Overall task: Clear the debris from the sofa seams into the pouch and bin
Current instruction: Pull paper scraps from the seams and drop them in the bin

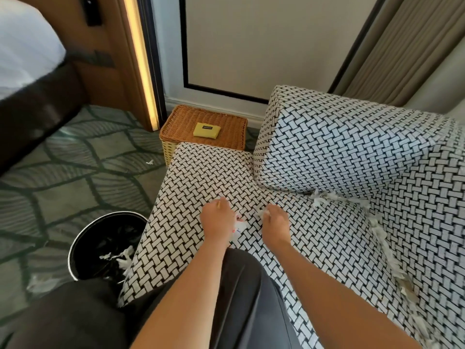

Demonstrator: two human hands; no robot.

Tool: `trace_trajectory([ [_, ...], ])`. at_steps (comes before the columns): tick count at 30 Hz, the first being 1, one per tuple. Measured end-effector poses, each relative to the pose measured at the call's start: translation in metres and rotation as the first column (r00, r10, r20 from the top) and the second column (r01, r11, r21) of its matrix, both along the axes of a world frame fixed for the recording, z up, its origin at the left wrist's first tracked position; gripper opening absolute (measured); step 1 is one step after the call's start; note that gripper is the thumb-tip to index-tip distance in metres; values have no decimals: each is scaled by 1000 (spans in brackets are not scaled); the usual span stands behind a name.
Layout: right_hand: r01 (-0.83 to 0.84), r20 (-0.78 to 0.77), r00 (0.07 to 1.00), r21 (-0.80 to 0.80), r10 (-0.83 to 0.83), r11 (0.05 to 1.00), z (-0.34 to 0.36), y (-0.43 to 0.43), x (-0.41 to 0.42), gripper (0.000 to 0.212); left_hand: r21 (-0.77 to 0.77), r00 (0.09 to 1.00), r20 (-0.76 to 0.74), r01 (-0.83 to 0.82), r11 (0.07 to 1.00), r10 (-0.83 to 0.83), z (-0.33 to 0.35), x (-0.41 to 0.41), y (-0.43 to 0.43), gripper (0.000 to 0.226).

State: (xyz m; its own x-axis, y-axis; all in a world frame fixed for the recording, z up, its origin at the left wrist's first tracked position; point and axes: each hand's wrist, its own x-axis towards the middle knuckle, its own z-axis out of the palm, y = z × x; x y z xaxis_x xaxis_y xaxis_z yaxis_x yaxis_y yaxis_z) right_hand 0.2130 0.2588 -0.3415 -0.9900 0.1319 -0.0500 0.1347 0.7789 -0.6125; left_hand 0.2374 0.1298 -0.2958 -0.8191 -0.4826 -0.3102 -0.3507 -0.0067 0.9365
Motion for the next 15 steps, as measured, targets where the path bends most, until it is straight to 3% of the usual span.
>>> trace_trajectory([
  [4, -152, 133, 982, 157, 132, 976, 32, -5, -12, 30, -147, 993, -121, -7, 989, -10, 21, 18, -17, 43],
  [8, -183, 89, 980, 35, 180, 982, 59, -39, -10, 29, -126, 992, -123, 9, 992, -25, 37, 19, -53, 41],
  [12, -383, 67, 920, -67, 387, 921, 77, -97, 10, 36, -102, 995, -71, 61, 993, -68, 44, 16, -101, 42],
  [15, -468, 58, 875, -148, 481, 871, 78, -153, 24, 37, -71, 996, -70, -54, 996, 49, 38, 18, -147, 43],
])
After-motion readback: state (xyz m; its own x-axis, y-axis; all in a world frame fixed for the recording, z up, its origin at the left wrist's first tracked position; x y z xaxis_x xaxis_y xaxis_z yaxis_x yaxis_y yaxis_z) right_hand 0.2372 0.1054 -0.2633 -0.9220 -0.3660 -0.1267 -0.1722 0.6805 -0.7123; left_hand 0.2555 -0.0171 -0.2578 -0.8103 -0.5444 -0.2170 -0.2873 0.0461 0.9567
